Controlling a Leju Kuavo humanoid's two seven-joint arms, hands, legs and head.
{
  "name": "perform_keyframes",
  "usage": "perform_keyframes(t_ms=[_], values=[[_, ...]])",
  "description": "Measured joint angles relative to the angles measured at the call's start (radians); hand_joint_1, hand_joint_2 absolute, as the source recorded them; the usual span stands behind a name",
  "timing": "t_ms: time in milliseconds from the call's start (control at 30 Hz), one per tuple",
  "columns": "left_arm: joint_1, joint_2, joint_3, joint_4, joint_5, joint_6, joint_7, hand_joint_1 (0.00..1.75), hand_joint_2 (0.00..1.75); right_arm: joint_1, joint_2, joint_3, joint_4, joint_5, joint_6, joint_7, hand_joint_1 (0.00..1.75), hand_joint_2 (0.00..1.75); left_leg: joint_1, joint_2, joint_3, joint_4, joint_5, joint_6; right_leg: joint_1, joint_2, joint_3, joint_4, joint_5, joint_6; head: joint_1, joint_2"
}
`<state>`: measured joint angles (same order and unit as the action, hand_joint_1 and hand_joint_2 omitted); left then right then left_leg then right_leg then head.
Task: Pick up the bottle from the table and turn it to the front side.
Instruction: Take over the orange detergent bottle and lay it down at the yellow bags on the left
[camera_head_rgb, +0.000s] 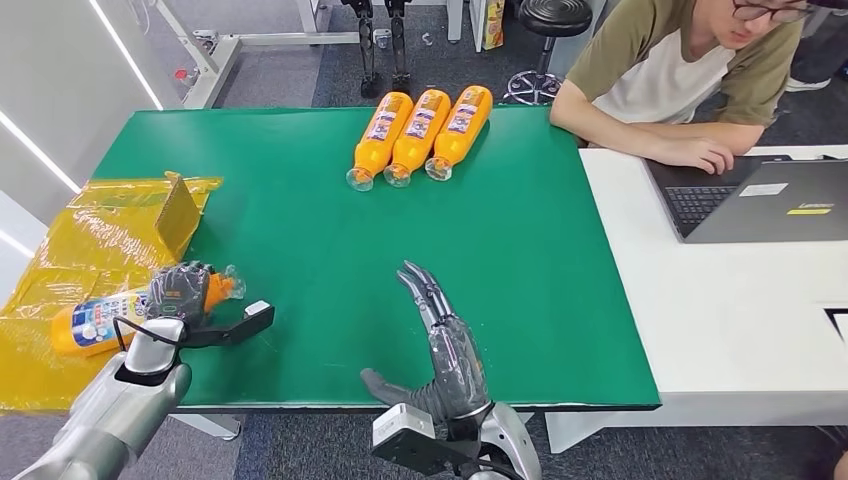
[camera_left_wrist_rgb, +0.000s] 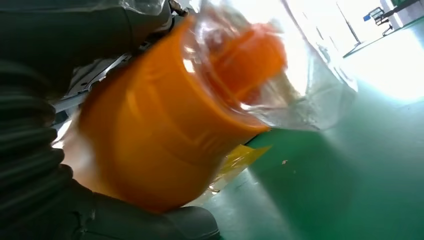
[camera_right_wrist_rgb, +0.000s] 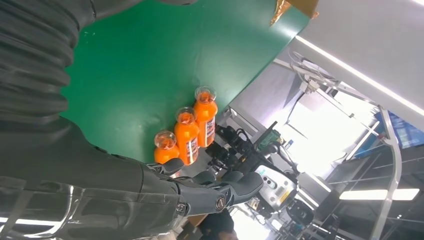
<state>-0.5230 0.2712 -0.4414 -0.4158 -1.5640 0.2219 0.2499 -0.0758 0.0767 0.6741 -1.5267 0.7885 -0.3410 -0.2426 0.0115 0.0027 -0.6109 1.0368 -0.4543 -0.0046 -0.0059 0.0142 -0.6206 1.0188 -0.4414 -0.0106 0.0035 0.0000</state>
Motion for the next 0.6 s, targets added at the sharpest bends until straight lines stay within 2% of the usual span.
perform_keyframes(t_ms=[133,233,400,533,600], values=[[0.007,-0.005,0.021,0.000,-0.001,0.023,-0.019,0.00,1.75,0.001,0.000,-0.001,-0.001,0.000,0.001,0.000,0.00,1.75,0.000,0.000,0.001,0.000,0.000,0.000,0.000,0.000,0.000,0.000,0.000,0.000,0.000,0.000],[0.016,-0.018,0.077,-0.005,0.018,0.067,-0.078,0.00,1.75,0.003,0.000,-0.002,-0.006,0.000,0.010,0.000,0.00,1.75,0.000,0.000,0.001,0.000,0.000,0.000,0.000,0.000,0.000,0.000,0.000,-0.001,0.000,0.000],[0.043,-0.055,0.200,-0.053,0.123,0.156,-0.215,0.00,1.75,0.009,0.000,-0.005,-0.022,0.005,0.022,0.003,0.00,1.75,0.000,0.000,0.000,0.000,0.000,0.000,0.000,0.000,-0.001,0.000,0.000,-0.001,0.000,0.000],[0.061,-0.089,0.261,-0.128,0.237,0.228,-0.332,0.00,1.75,0.017,0.000,-0.012,-0.035,0.008,0.023,0.007,0.00,1.75,0.000,0.000,0.000,0.000,0.000,0.000,0.000,0.000,-0.001,0.000,0.000,-0.001,0.000,0.000],[0.074,-0.117,0.283,-0.198,0.374,0.275,-0.442,0.00,1.75,0.023,-0.001,-0.017,-0.042,0.013,0.019,0.007,0.00,1.75,0.000,-0.001,-0.001,0.001,0.000,0.000,0.000,0.000,-0.001,-0.001,0.000,-0.001,0.000,0.000]])
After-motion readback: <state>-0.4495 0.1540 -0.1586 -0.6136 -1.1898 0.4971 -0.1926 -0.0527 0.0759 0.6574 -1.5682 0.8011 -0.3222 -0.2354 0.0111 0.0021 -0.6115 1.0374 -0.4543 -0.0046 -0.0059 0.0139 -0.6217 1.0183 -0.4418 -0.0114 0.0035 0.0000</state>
